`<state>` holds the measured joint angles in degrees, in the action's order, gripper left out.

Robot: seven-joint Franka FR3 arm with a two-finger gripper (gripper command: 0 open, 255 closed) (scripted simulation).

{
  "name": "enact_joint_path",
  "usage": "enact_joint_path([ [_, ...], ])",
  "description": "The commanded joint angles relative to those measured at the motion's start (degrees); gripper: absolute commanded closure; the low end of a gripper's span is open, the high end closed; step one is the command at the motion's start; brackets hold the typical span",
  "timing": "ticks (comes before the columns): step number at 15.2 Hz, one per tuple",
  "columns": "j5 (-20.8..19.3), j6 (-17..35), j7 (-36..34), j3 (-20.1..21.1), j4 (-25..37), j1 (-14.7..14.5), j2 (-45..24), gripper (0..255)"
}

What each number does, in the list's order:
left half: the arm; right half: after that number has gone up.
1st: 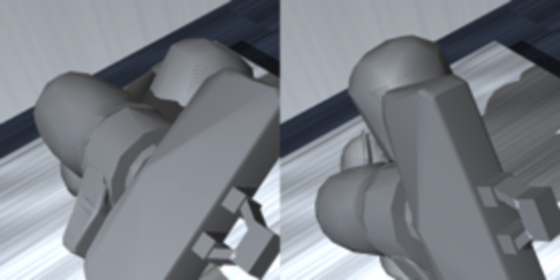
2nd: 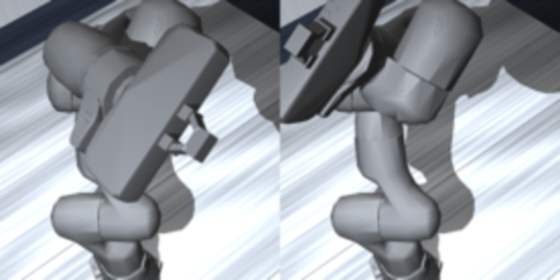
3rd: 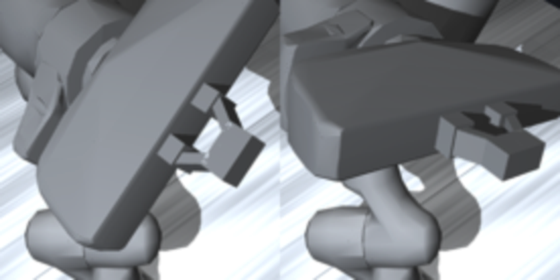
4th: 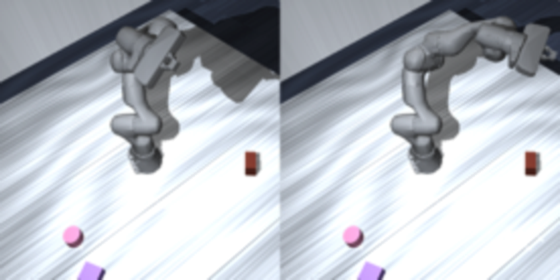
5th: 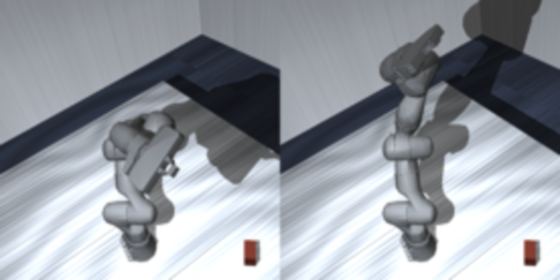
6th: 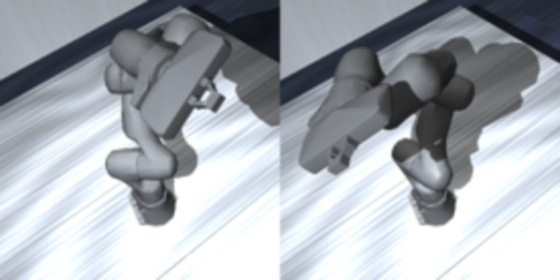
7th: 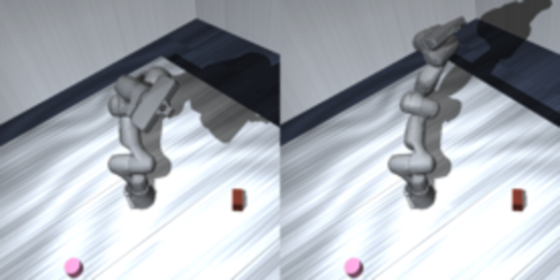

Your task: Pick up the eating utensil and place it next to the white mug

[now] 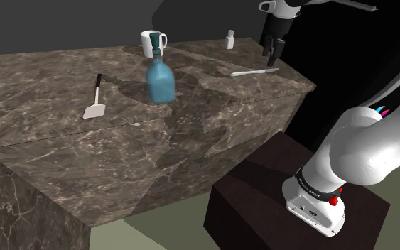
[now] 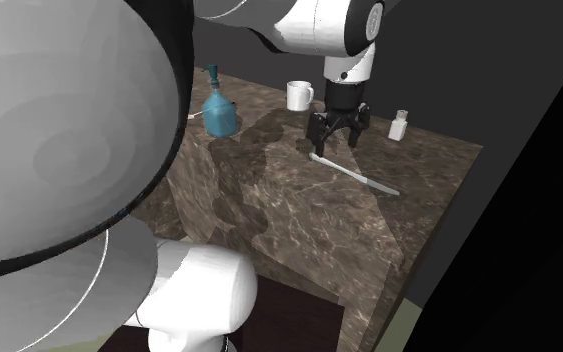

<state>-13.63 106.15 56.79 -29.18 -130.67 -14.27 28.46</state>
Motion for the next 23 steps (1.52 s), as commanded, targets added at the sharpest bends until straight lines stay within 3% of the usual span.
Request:
enact_joint_path([
  [1, 1.6, 2.6, 9.7, -4.0, 2.6, -3.1, -4.8, 0],
  [4, 6.0, 5.1, 24.0, -9.5, 7.2, -7.5, -12.4, 0],
  [5, 6.5, 5.2, 25.2, -9.9, 7.5, -7.8, -13.1, 0],
  [12, 7.3, 11.2, 25.9, -10.8, 3.2, -7.9, -15.0, 0],
  [20, 7.3, 11.2, 25.9, -10.8, 3.2, -7.9, -15.0, 0],
  [21, 7.3, 11.2, 25.9, -10.8, 3.2, -7.9, -15.0, 255],
  [23, 7.3, 11.2, 25.9, -10.8, 3.2, -7.9, -15.0, 255],
])
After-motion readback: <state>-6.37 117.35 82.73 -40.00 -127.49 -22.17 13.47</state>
